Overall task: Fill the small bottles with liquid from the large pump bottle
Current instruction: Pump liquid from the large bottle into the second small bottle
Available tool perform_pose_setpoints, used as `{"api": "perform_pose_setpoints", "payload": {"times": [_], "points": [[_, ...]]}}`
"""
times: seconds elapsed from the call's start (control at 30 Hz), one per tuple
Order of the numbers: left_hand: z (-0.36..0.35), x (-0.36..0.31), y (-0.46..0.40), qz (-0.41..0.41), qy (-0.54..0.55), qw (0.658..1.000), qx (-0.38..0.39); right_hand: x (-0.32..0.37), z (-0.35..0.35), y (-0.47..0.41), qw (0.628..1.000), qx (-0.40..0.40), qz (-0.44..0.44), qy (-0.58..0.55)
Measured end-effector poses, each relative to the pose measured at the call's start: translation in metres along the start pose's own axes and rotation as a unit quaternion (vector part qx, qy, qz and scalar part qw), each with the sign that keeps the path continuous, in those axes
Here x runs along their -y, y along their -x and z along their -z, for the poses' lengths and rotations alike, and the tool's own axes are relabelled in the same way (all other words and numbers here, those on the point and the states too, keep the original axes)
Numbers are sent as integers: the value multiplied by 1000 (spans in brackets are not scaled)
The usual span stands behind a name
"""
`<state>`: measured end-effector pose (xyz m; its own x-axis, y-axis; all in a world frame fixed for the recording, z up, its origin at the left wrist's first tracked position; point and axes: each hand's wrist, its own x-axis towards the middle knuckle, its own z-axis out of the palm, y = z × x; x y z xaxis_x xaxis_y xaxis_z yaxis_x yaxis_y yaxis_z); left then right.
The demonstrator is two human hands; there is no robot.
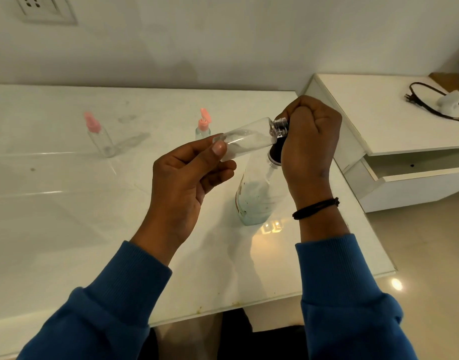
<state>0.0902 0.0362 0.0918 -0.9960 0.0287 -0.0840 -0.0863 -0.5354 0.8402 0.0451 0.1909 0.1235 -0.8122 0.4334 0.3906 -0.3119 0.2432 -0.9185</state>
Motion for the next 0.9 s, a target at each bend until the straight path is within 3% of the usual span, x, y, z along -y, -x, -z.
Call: {"api": "perform_pose_setpoints", "payload": {"times": [0.2, 0.67, 0.9], "points": [[0, -1, -1, -3, 1, 1000, -4, -1, -2, 3, 999, 14, -16, -41], [-1, 0, 1, 5, 1, 1000, -7, -3, 0, 1, 1000, -6, -4, 19], [0, 0, 1, 4, 2, 1000, -9, -4, -1, 3, 1000, 6, -1, -7]]}}
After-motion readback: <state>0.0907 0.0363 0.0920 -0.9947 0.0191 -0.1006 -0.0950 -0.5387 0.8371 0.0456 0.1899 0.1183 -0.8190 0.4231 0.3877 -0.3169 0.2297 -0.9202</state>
